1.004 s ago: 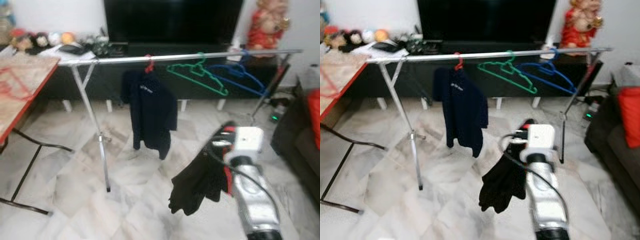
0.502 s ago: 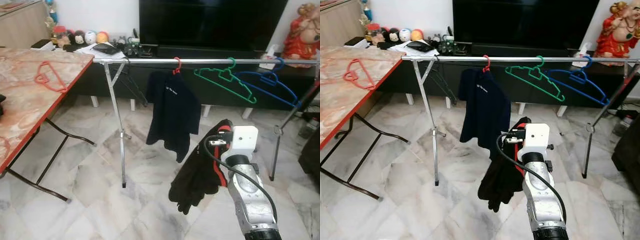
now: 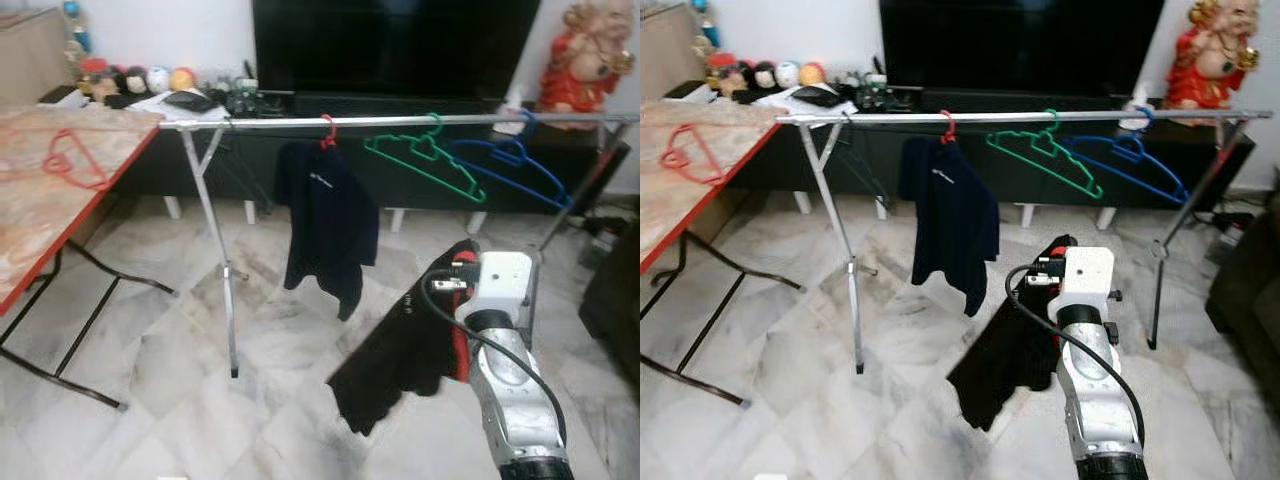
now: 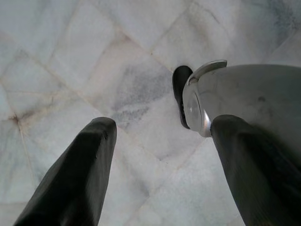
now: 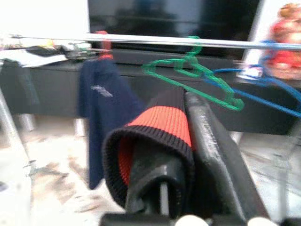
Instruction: Hang hanger
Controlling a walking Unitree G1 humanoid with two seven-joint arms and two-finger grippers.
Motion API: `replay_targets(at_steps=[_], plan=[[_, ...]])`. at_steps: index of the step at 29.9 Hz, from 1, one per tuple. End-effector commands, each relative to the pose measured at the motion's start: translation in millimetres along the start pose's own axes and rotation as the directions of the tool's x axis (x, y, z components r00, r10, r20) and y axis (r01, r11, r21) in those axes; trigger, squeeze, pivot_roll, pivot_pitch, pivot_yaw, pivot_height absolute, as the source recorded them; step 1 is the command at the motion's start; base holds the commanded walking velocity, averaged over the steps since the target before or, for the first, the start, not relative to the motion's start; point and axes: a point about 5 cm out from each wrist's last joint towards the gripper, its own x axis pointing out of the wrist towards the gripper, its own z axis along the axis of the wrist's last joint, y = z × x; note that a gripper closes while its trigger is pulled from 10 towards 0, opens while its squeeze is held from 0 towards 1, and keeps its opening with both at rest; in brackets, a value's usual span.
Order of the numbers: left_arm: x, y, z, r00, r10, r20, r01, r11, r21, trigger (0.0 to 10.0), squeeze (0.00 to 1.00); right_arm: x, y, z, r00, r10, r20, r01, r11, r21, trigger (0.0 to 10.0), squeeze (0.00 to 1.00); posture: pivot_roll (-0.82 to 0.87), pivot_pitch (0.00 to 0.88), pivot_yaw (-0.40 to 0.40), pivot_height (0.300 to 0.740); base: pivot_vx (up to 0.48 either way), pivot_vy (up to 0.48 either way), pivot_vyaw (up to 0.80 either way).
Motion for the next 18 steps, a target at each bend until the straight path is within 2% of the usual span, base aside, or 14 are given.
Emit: replay_targets(at_steps=[1, 18], plan=[[-0.1, -5.7, -1.7, 1.0, -0.021, -0.01, 0.021, 1.0, 0.009, 10.0, 0.0, 3.2, -8.9, 6.1, 1.0, -0.022, 0.022, 0.023, 1.0, -0.008, 10.0, 0.0, -0.02, 0.0, -0.035, 0.74, 0.0, -0.382, 0.0], [-0.3, -5.7, -1.7, 1.0, -0.023, -0.003, 0.023, 1.0, 0.012, 10.0, 0.0, 3.0, -8.8, 2.5, 1.0, -0.023, 0.015, 0.023, 1.0, -0.006, 10.0, 0.0, -0.01, 0.0, -0.033, 0.74, 0.0, -0.381, 0.0]])
